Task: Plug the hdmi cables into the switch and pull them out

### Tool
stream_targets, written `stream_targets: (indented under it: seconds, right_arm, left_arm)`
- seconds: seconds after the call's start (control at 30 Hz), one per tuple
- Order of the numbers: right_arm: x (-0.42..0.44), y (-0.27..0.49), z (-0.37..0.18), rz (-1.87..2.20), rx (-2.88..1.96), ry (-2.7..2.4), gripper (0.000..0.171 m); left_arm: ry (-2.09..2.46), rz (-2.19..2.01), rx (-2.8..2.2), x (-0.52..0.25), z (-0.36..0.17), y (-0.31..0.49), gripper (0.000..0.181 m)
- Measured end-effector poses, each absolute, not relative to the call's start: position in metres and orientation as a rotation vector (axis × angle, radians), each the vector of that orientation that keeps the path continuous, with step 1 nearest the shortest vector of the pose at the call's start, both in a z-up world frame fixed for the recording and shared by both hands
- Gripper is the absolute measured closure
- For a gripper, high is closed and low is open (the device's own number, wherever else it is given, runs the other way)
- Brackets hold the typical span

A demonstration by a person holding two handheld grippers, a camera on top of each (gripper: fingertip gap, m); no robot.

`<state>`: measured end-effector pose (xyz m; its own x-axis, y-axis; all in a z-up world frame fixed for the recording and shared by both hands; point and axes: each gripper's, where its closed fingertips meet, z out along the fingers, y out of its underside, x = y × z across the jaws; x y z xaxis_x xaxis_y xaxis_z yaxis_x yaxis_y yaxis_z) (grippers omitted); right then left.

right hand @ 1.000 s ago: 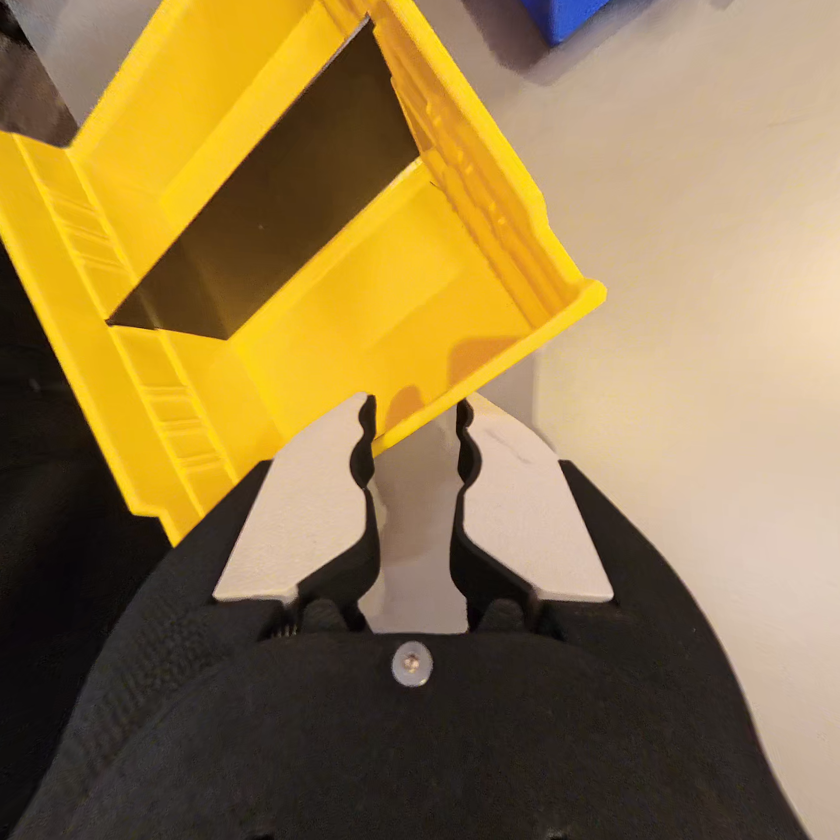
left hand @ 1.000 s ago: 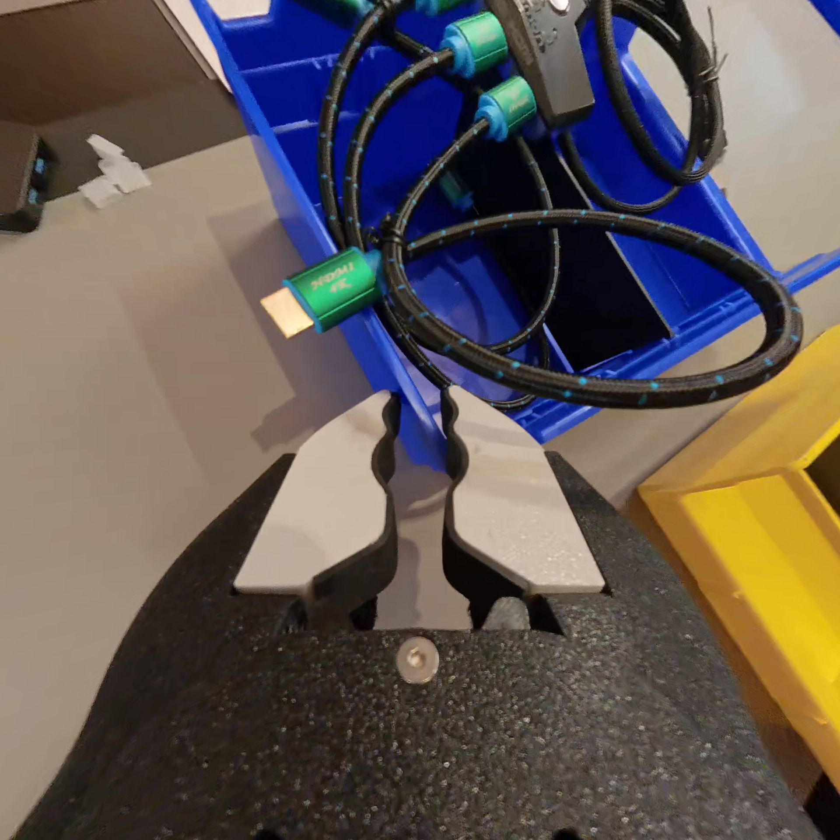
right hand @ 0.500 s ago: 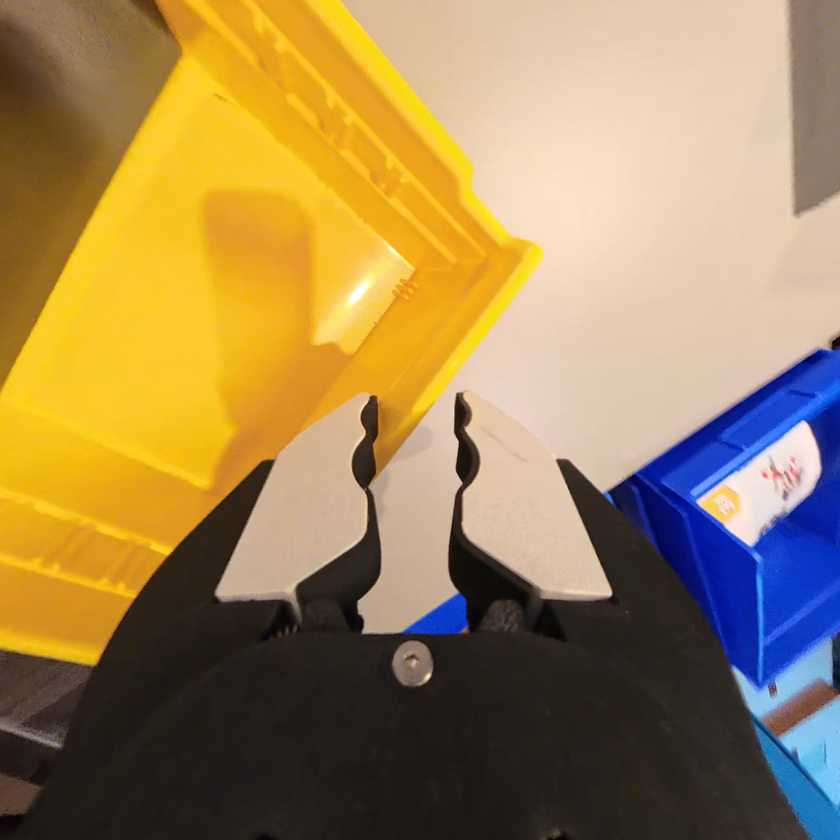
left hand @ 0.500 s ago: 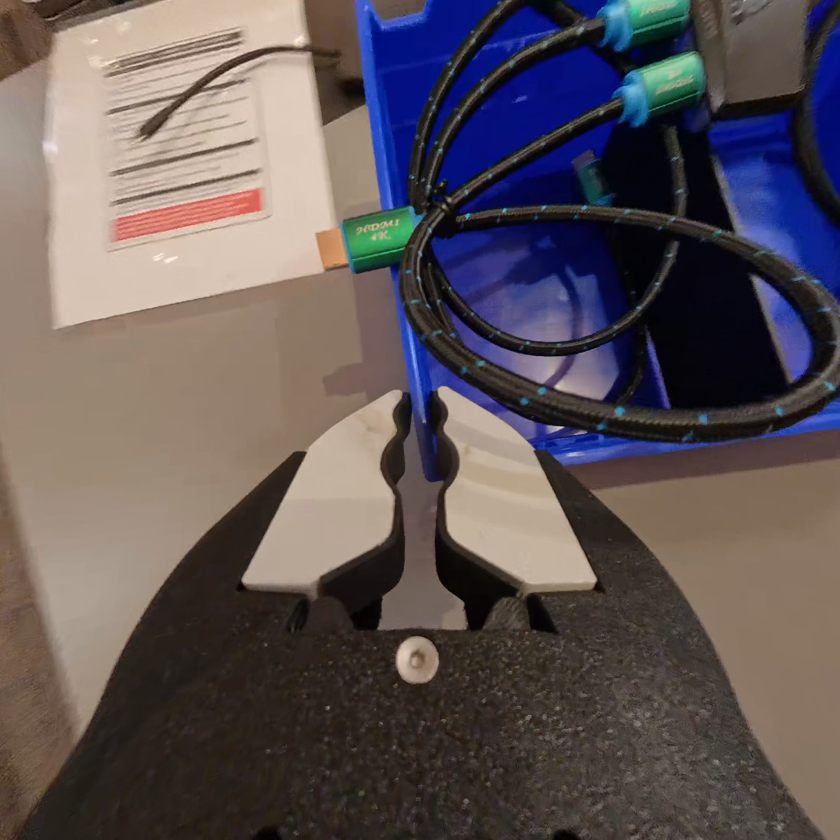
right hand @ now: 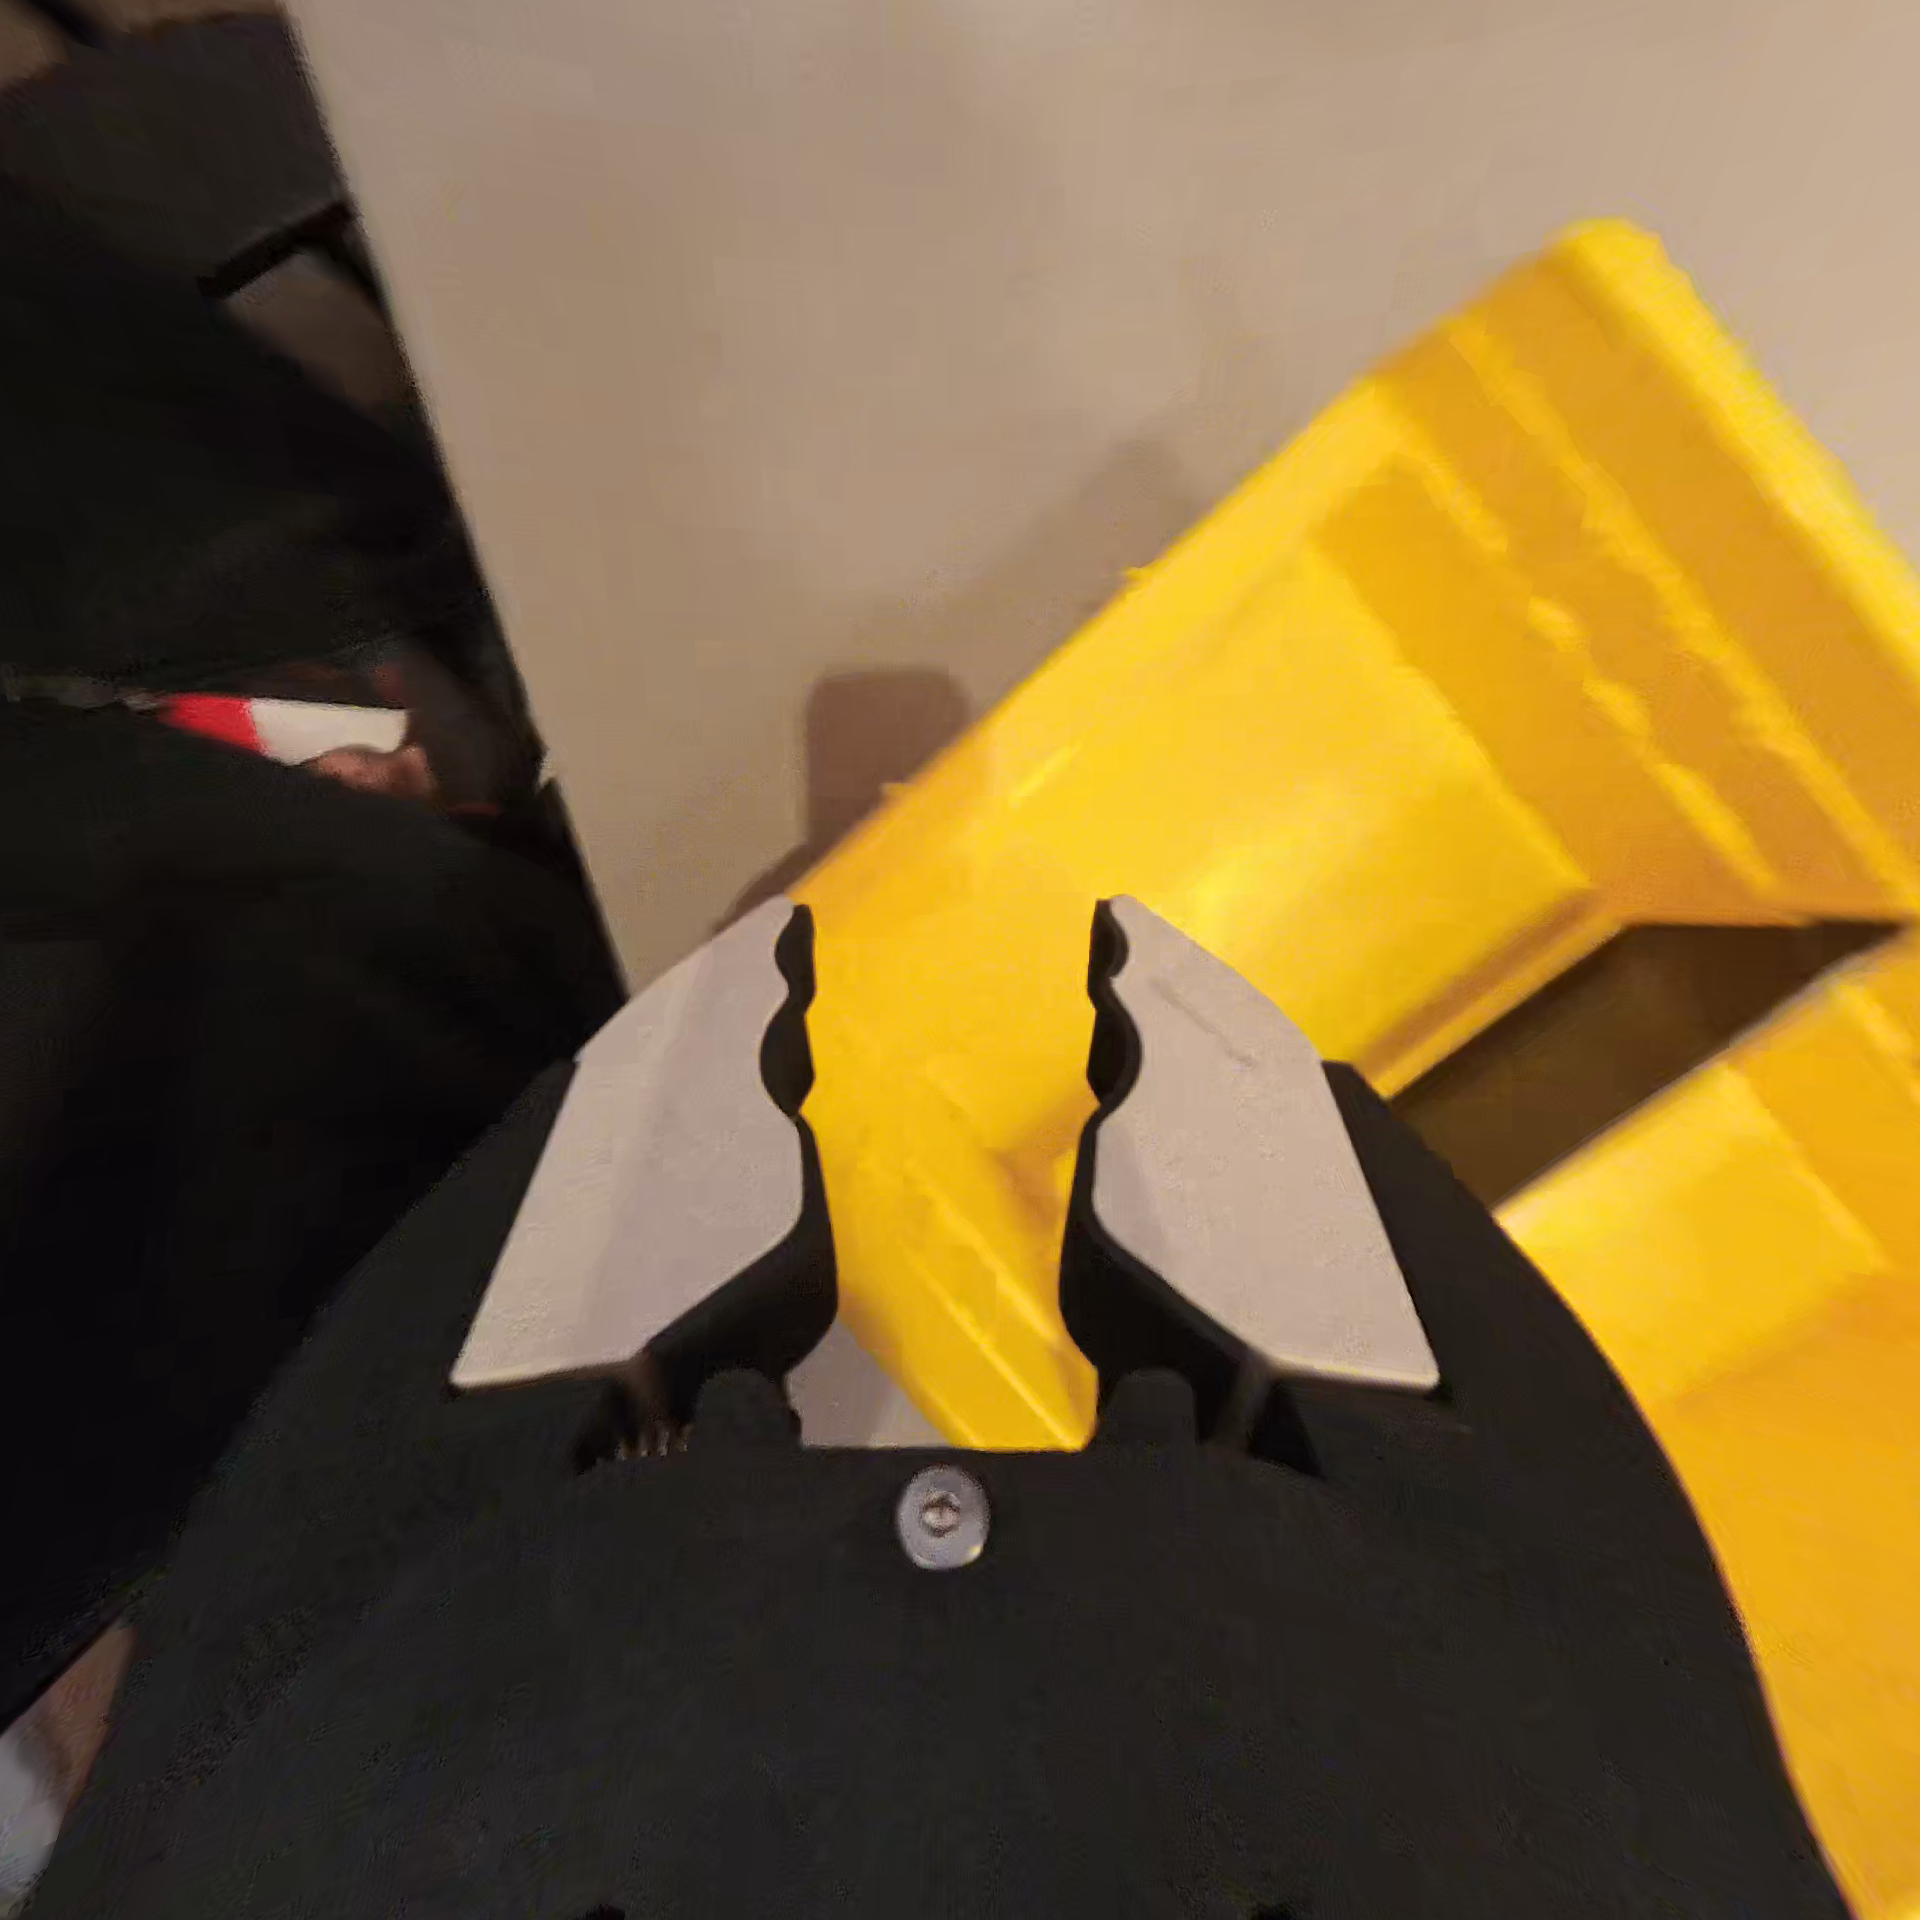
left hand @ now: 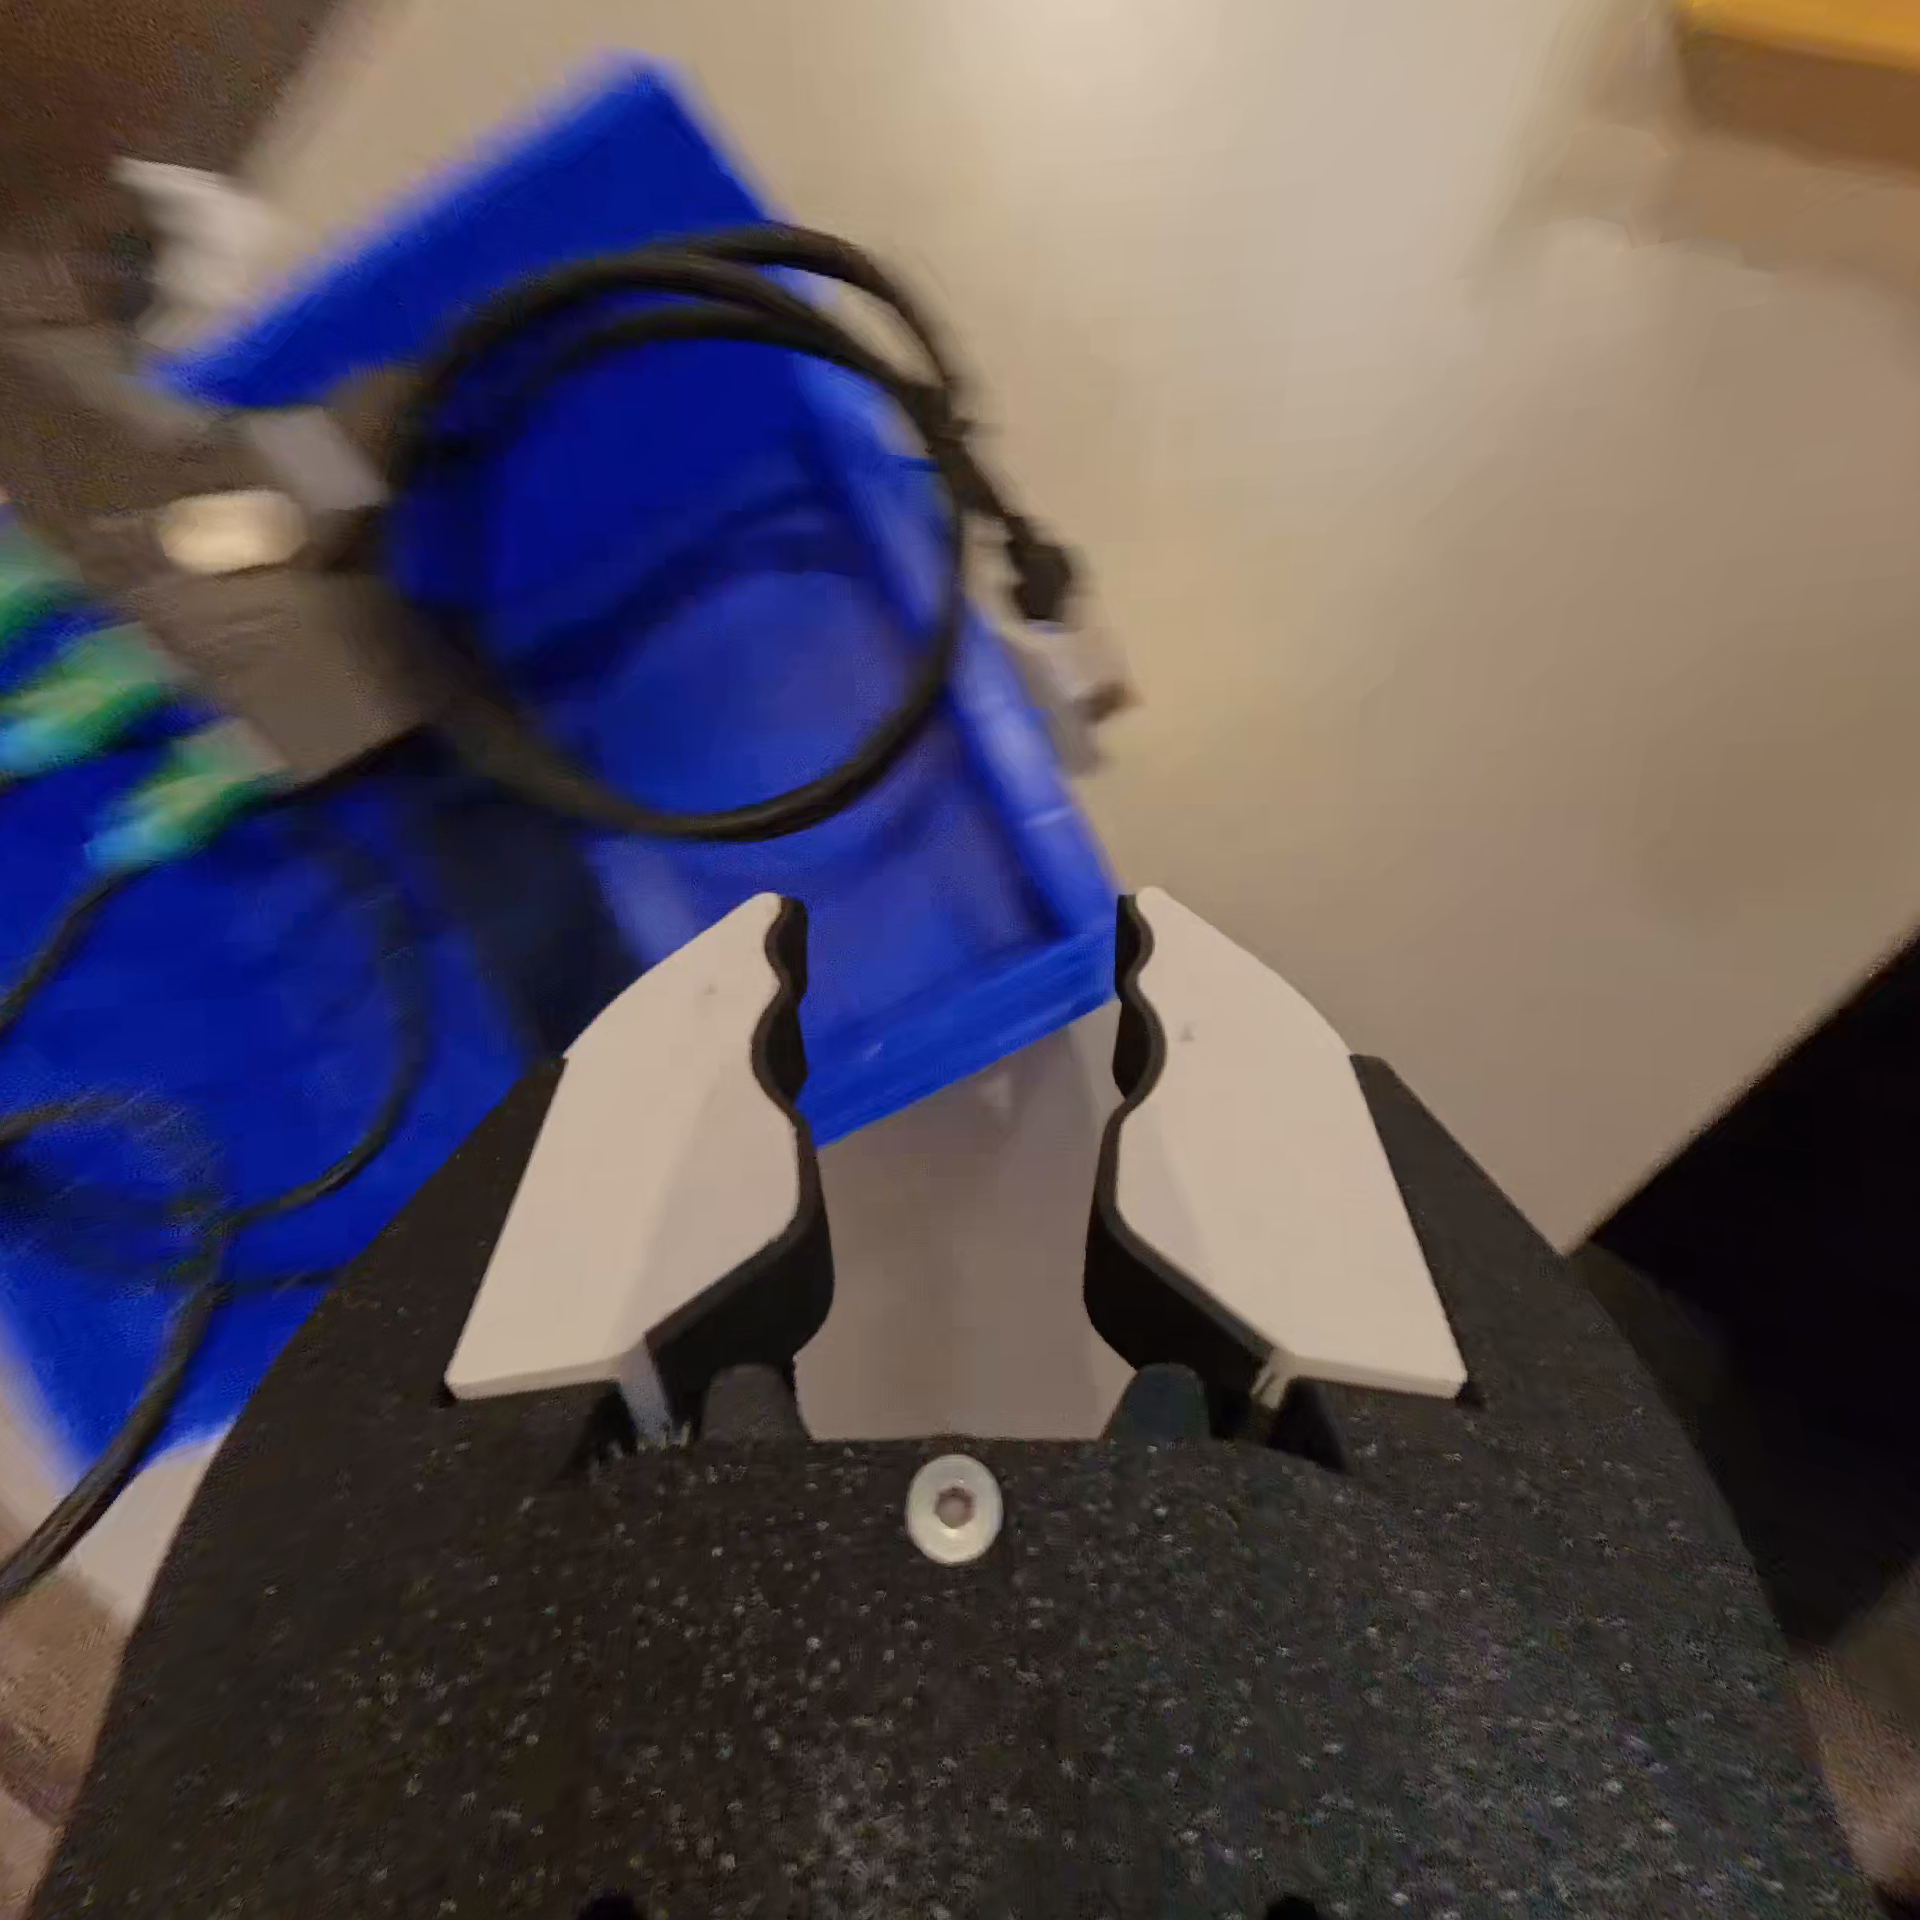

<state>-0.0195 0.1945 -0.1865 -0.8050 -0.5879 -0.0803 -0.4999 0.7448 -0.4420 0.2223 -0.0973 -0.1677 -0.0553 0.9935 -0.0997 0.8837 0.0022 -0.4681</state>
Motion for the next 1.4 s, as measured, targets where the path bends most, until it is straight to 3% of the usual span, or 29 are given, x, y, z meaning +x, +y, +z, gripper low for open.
stream_targets:
  seconds: [0.03, 0.13, 0.23, 0.3, 0.4, 0.5, 0.67, 0.83, 0.93, 1.03, 1.3, 1.4]
  right_arm:
    - [-0.005, 0.201, -0.195, -0.545, -0.909, 2.708, 0.12]
    - [0.01, 0.223, -0.217, -0.423, -0.973, 2.687, 0.124]
    - [0.003, 0.248, -0.228, -0.334, -0.949, 2.672, 0.137]
    - [-0.011, 0.264, -0.234, -0.267, -0.998, 2.709, 0.143]
    - [-0.038, 0.287, -0.24, -0.151, -1.043, 2.755, 0.138]
    - [-0.064, 0.304, -0.234, -0.073, -1.032, 2.782, 0.126]
    - [-0.059, 0.272, -0.202, -0.349, -0.991, 2.799, 0.12]
    - [-0.048, 0.236, -0.237, -0.294, -1.013, 2.877, 0.117]
    - [-0.054, 0.236, -0.262, -0.178, -1.095, 2.907, 0.127]
    - [-0.055, 0.245, -0.272, -0.122, -1.15, 2.86, 0.131]
    - [-0.099, 0.279, -0.271, -0.024, -1.361, 2.811, 0.137]
    - [-0.116, 0.287, -0.267, 0.021, -1.347, 2.858, 0.126]
  left_arm:
    - [-1.991, 0.499, -2.033, 0.214, -0.186, -0.08, 0.123]
    - [-2.097, 0.451, -2.212, 0.221, -0.223, -0.084, 0.121]
    - [-2.153, 0.482, -2.186, 0.237, -0.219, -0.092, 0.151]
    - [-2.181, 0.447, -2.19, 0.256, -0.219, -0.096, 0.156]
    - [-2.298, 0.315, -2.265, 0.302, -0.223, -0.108, 0.154]
    - [-2.469, 0.212, -2.259, 0.345, -0.218, -0.123, 0.137]
    - [-2.304, 0.449, -2.263, 0.323, -0.191, -0.099, 0.129]
    - [-2.372, 0.233, -2.452, 0.316, -0.235, -0.096, 0.126]
    - [-2.451, 0.256, -2.461, 0.313, -0.247, -0.11, 0.131]
    - [-2.417, 0.164, -2.429, 0.318, -0.26, -0.105, 0.149]
    - [-2.487, 0.043, -2.472, 0.389, -0.27, -0.142, 0.155]
    - [-2.571, 0.012, -2.371, 0.42, -0.254, -0.149, 0.147]
